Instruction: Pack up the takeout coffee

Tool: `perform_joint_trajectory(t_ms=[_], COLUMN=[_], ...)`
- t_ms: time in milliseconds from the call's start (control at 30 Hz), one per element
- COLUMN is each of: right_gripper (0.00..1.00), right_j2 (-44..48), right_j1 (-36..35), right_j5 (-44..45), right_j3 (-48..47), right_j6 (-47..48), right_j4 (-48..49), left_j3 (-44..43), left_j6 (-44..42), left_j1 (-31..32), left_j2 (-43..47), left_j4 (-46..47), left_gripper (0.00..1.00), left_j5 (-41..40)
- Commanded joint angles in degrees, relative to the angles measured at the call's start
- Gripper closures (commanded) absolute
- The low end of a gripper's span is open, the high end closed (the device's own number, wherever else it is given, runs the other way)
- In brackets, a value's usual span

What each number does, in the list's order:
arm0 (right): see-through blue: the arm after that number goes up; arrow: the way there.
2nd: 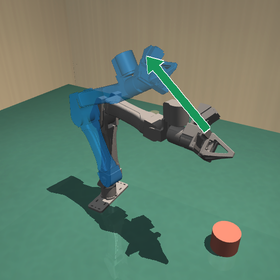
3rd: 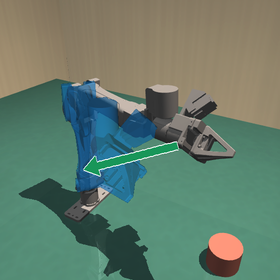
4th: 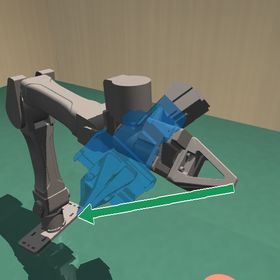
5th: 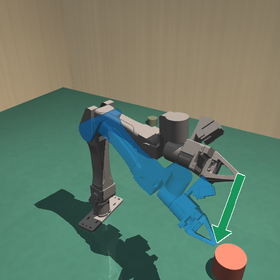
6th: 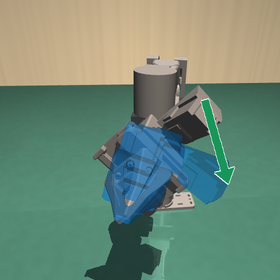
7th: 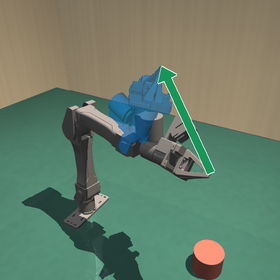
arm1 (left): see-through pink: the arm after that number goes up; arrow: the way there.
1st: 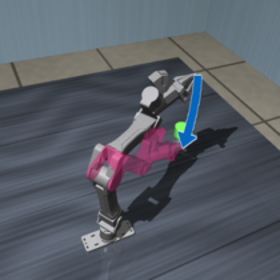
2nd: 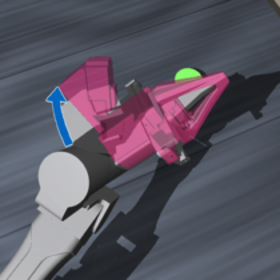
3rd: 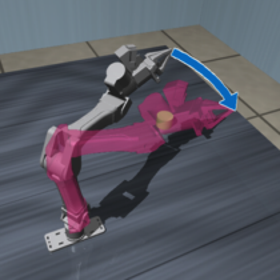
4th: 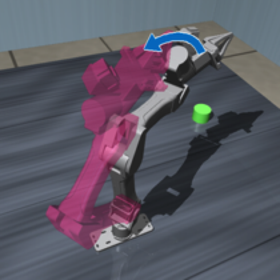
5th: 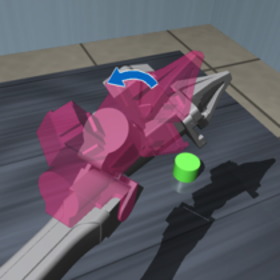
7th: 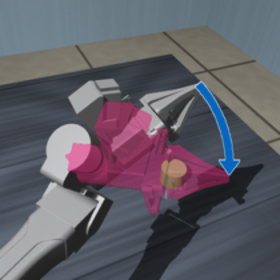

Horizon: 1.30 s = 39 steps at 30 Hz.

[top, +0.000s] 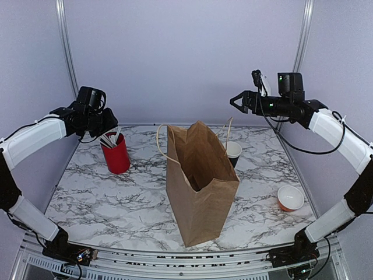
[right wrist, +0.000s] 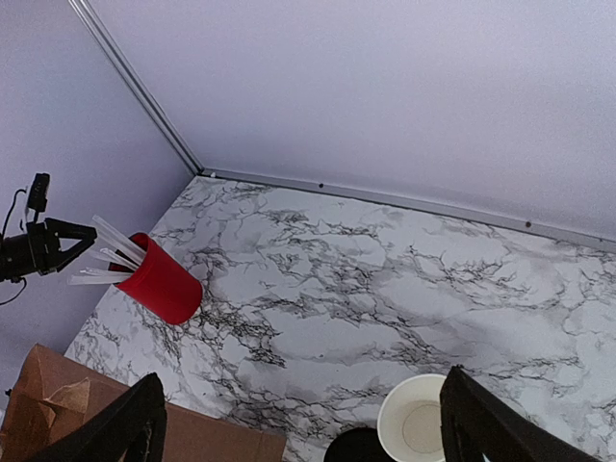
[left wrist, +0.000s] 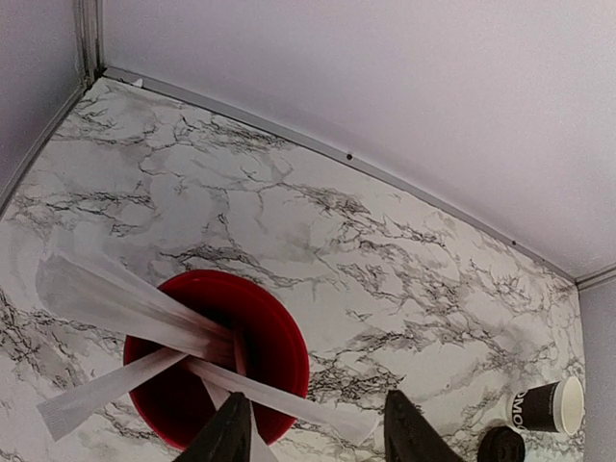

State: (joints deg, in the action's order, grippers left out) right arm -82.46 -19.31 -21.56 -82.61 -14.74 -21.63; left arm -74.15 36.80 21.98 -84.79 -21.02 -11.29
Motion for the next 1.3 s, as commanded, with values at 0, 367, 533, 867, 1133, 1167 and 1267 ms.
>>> perform_joint_trajectory(t_ms=[0,367,533,867,1133,1167,1267], right_gripper=[0.04,0.04,0.04,0.04,0.04,0.04,0.04], right_j2=[0.4,-0.4,-0.5,-0.3,-0.4,-0.5,-0.6], right_j1=[0.5,0.4,0.4,0.4,0.4,0.4,0.4], right_j5=[-0.3,-1.2,-1.3,-1.2,-1.1,-1.1,-1.4], right_j3=[-1.6,-1.4,-1.5,-1.4,-1.1,-1.1,-1.1], right_j6=[0.3,-0.2,-0.4,-0.2,0.0,0.1,0.0], right_j4=[-0.5,-0.1,-0.2,-0.3,-0.3,-0.2,-0.1], left_j3=[-2.0,5.5,8.0,7.3,7.4,7.4,7.3], left_j6=[-1.3,1.9,2.1,1.7,1.7,1.6,1.4], left_j1=[-1.6,-10.5,-12.3,-12.4,-12.4,-12.4,-12.5], left_j2=[4.8,11.9,10.1,4.0,1.5,1.2,0.4], left_j4=[-2.2,-5.5,-5.0,-3.6,-2.5,-2.3,-2.0], left_gripper=[0.52,0.58,0.58,0.64,0.68,0.70,0.72], left_j5=[-2.4,-3.2,0.4,3.7,5.3,5.7,6.7])
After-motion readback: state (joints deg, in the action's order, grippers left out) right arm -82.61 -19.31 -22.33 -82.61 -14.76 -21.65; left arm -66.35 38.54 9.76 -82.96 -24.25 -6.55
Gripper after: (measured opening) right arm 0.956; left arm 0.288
